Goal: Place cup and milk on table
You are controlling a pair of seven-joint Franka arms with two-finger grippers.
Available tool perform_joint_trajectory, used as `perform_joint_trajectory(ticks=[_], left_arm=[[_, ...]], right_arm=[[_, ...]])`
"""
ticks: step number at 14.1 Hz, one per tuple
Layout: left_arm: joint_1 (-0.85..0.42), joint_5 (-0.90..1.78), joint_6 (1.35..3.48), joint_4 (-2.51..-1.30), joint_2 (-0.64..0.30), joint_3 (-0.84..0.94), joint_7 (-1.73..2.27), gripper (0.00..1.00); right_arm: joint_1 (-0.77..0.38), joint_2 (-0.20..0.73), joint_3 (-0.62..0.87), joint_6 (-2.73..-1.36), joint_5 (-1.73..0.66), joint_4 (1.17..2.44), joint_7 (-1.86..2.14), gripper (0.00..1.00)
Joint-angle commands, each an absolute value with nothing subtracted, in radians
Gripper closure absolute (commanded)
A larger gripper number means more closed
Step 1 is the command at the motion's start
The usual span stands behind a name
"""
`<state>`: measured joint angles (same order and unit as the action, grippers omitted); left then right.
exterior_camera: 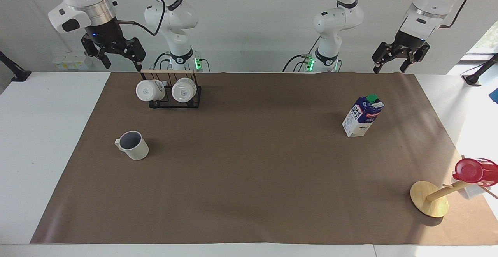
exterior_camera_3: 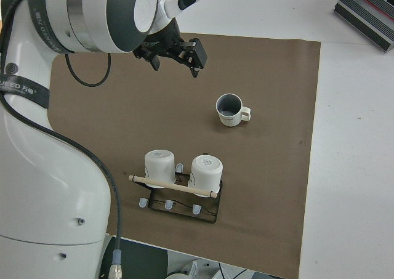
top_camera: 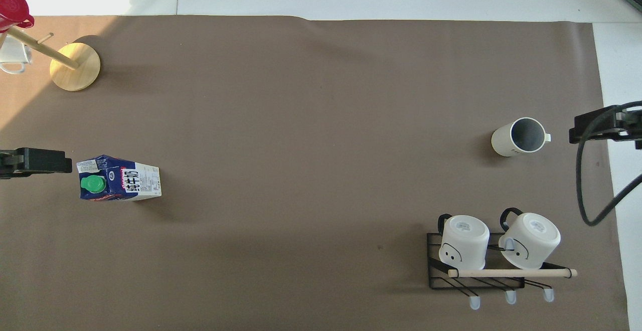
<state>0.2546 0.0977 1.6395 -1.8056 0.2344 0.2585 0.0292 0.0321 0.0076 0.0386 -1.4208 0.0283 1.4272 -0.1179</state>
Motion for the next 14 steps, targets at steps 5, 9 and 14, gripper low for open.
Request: perform_joint_trajectory(ticks=[5, 9, 14], left_arm=[[0.262, 0.089, 1.618, -1.796, 0.239, 0.264, 0.02, 0.0], [0.261, 0.089, 1.618, -1.796, 0.239, 0.264, 0.02, 0.0], [0.264, 0.089, 1.617, -1.79, 0.235, 0.262, 0.028, 0.0]], right_arm=[[0.044, 0.0, 0.037, -1.46, 0.015, 1.436, -0.094, 0.0], [0.043, 0.005, 0.038, -1.496, 0.029, 1.439, -0.095, 0.0], [0.029, 0.009, 0.038, -1.542, 0.031, 1.439, -0.103, 0.0]])
